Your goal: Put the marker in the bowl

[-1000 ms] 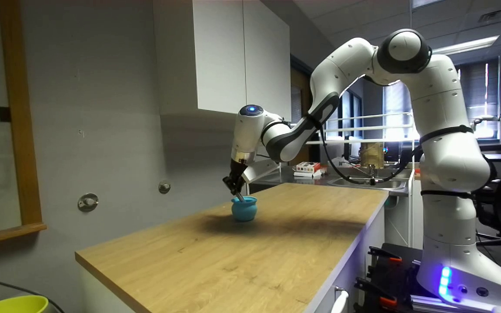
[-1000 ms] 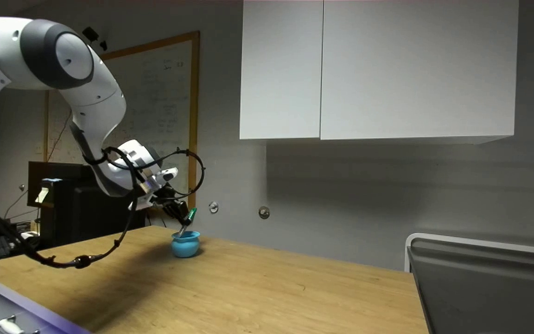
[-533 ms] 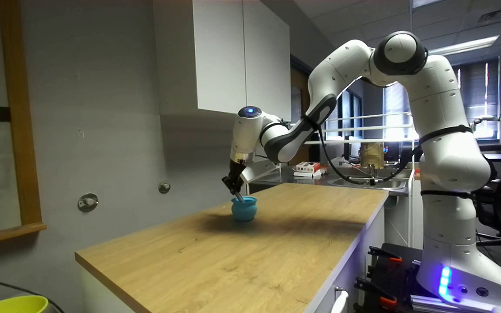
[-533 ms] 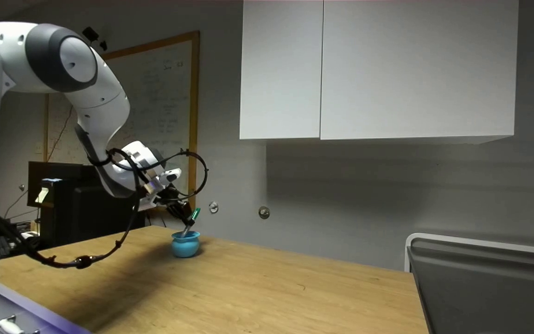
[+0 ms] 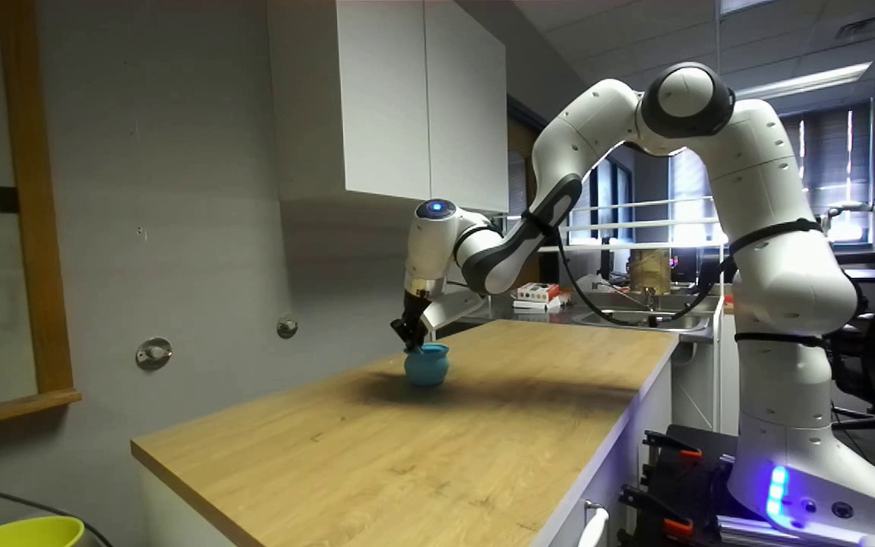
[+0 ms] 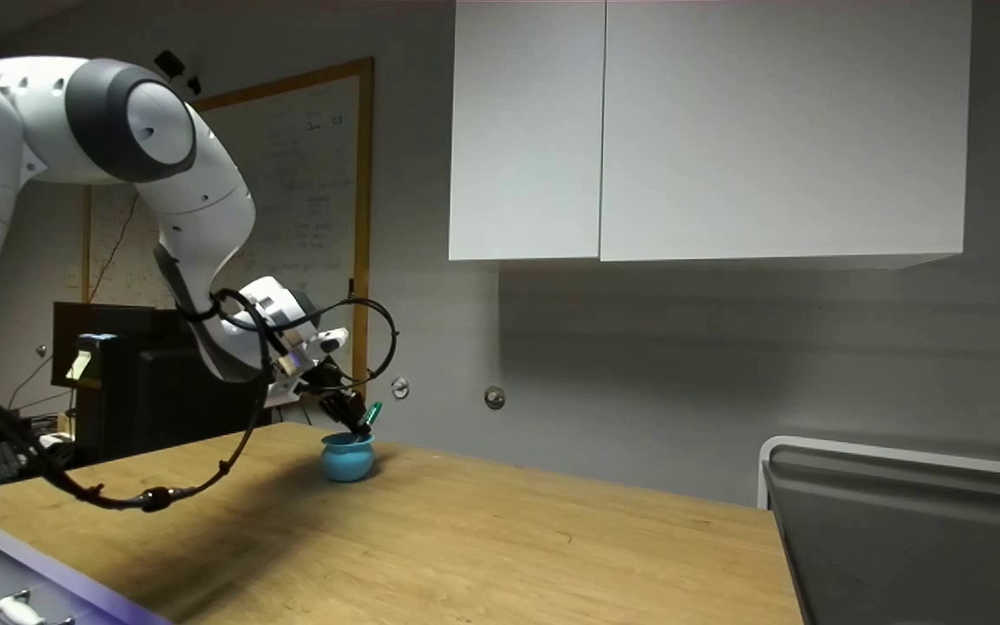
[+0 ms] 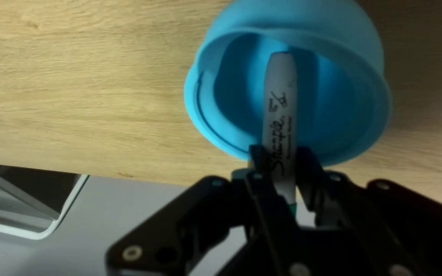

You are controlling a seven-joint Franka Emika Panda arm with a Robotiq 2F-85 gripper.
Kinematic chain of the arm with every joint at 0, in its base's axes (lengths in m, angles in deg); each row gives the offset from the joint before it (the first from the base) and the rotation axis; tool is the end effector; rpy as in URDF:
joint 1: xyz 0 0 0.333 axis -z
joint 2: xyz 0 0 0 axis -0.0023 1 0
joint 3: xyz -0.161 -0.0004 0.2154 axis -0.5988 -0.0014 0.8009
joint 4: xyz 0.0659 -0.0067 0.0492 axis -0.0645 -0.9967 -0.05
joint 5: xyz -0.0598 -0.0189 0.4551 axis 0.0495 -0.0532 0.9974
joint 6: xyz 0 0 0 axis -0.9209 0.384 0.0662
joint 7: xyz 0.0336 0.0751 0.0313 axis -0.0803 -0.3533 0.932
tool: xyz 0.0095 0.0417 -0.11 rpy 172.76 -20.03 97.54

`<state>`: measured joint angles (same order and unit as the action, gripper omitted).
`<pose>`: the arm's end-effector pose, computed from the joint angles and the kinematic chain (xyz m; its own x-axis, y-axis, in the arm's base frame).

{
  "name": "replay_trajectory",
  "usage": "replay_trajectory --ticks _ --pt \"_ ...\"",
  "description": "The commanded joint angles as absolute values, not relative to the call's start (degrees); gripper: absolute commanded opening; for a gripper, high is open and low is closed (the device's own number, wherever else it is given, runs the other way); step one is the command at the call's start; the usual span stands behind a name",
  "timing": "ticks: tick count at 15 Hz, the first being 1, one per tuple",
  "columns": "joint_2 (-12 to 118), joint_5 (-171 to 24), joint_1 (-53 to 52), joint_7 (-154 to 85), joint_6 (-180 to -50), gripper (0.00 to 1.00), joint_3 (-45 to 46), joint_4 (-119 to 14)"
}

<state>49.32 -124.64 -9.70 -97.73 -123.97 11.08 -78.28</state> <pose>0.6224 0.1800 0.2515 0.8287 -0.0980 0.5510 -0.2669 -0.9345 0.2353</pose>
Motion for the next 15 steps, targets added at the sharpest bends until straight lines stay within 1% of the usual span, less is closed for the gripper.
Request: replay_trajectory --ticks 1,3,4,5,6,8,11,12,15 --pt "50.64 -126.86 -10.97 -100.3 -124.33 0.08 9.83 -77.11" --pt "50.7 -127.06 -11.11 -100.44 -124.26 0.08 9.73 -77.05" --pt "50.71 -126.96 -11.13 -100.51 -124.24 0.49 9.73 -77.06" --pt "50.68 -127.09 -11.2 -100.6 -124.15 0.49 9.69 -77.09" --pt "50.64 -127.14 -11.24 -100.67 -124.15 0.55 9.67 -77.13" --pt "50.56 -127.15 -11.29 -100.69 -124.13 0.69 9.64 -77.13" --pt "50.34 -127.28 -11.33 -100.92 -124.18 0.93 9.64 -77.2" --pt "50.24 -127.24 -11.32 -100.96 -124.24 0.99 9.65 -77.29" --pt "49.95 -127.1 -11.37 -101.09 -124.39 1.0 9.69 -77.52"
